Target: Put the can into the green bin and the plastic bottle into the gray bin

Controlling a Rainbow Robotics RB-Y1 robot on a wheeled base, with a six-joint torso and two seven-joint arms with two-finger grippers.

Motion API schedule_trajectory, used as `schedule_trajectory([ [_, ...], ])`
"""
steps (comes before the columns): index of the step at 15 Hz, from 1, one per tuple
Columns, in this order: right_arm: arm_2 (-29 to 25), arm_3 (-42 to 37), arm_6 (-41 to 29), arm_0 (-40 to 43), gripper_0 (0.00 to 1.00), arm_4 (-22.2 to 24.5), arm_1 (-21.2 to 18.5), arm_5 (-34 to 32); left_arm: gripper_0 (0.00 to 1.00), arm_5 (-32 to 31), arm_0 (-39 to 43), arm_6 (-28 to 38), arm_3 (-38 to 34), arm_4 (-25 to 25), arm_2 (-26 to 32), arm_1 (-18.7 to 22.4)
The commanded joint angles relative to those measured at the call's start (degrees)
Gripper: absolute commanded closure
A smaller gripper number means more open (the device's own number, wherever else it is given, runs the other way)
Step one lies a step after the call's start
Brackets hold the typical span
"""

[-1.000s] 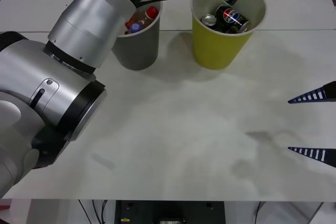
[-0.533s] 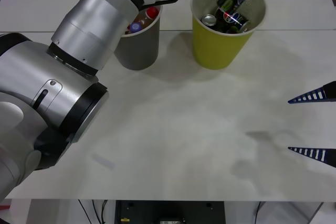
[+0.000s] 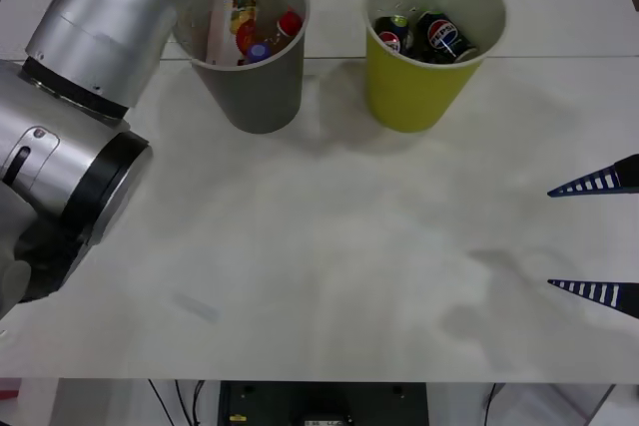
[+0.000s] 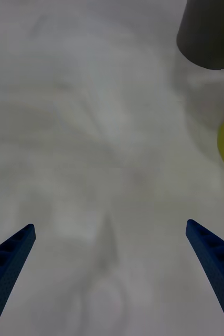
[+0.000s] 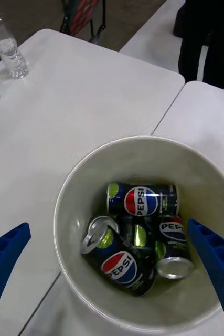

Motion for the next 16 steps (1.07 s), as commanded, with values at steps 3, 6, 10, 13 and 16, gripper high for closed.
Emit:
schedule_trajectory([
  [3, 0.00, 0.00, 0.00, 0.00, 0.00, 0.00, 0.00, 0.00, 0.00, -12.43, 1.06, -1.95, -8.68, 14.74, 0.09, 14.18],
  [6, 0.00, 0.00, 0.00, 0.00, 0.00, 0.00, 0.00, 0.00, 0.00, -13.22, 8.88, -3.27, -18.53, 22.83, 2.55, 22.00],
  [10, 0.00, 0.00, 0.00, 0.00, 0.00, 0.00, 0.00, 0.00, 0.00, -14.54, 23.21, -9.42, -31.89, 31.35, 10.46, 29.47],
  [13, 0.00, 0.00, 0.00, 0.00, 0.00, 0.00, 0.00, 0.00, 0.00, -14.63, 32.17, -14.87, -39.97, 36.19, 13.80, 35.09],
  [16, 0.00, 0.00, 0.00, 0.00, 0.00, 0.00, 0.00, 0.00, 0.00, -14.63, 43.16, -19.88, -50.34, 38.21, 17.84, 39.14],
])
